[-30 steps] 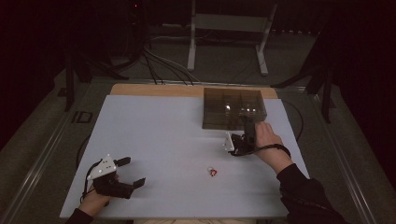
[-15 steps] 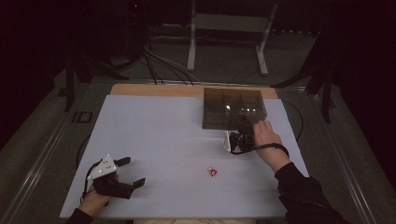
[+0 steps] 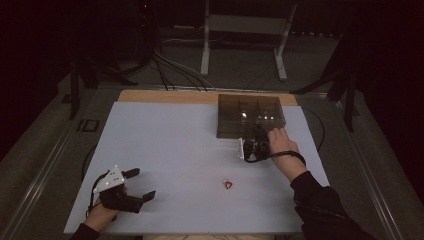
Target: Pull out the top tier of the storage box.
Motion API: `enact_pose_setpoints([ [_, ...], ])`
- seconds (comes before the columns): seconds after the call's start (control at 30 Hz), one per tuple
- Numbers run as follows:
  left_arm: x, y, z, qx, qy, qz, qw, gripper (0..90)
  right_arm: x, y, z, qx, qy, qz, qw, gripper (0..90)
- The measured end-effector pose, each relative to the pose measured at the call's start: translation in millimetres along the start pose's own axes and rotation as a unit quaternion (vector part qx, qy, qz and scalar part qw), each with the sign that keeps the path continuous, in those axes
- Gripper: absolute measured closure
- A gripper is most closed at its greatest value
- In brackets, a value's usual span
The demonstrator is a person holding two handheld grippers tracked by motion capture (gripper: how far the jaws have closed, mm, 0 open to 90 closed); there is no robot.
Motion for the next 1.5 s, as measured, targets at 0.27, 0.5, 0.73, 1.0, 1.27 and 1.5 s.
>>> enact_pose_setpoints([
  [0.27,0.0,-0.1,-0.1,0.000,0.000,0.000,1.0000,0.0,-3.1,0.9,-6.9,-0.008,0.001,0.011,0.9999,78.1],
  [0.5,0.1,-0.1,0.0,0.000,-0.001,0.000,1.0000,0.0,-2.9,1.8,-9.8,-0.012,-0.005,0.015,0.9998,79.3],
  [0.73,0.2,-0.2,-0.1,-0.001,-0.001,0.000,1.0000,0.0,-2.9,1.8,-10.9,-0.010,-0.010,0.019,0.9997,80.2],
  [1.0,-0.1,-0.1,0.0,0.000,-0.001,0.000,1.0000,0.0,-3.6,0.7,-7.1,-0.007,-0.008,0.017,0.9998,81.0],
  [1.27,-0.1,-0.2,-0.2,-0.001,-0.001,0.000,1.0000,0.0,-5.2,-0.5,1.2,-0.002,-0.004,0.025,0.9997,81.0],
  [1.5,-0.3,-0.3,-0.3,-0.001,-0.002,0.000,1.0000,0.0,-6.8,-1.7,9.8,0.003,0.001,0.026,0.9997,81.0],
])
Point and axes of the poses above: each handheld gripper's, and its own axes: z roughly backward along the jaws, y roughly out of its top, x roughly to its right, the point moved 6 cm from there along -z, roughly forward along the jaws, and after that the axes turned 5 degrees about z, right-handed, at the moved point
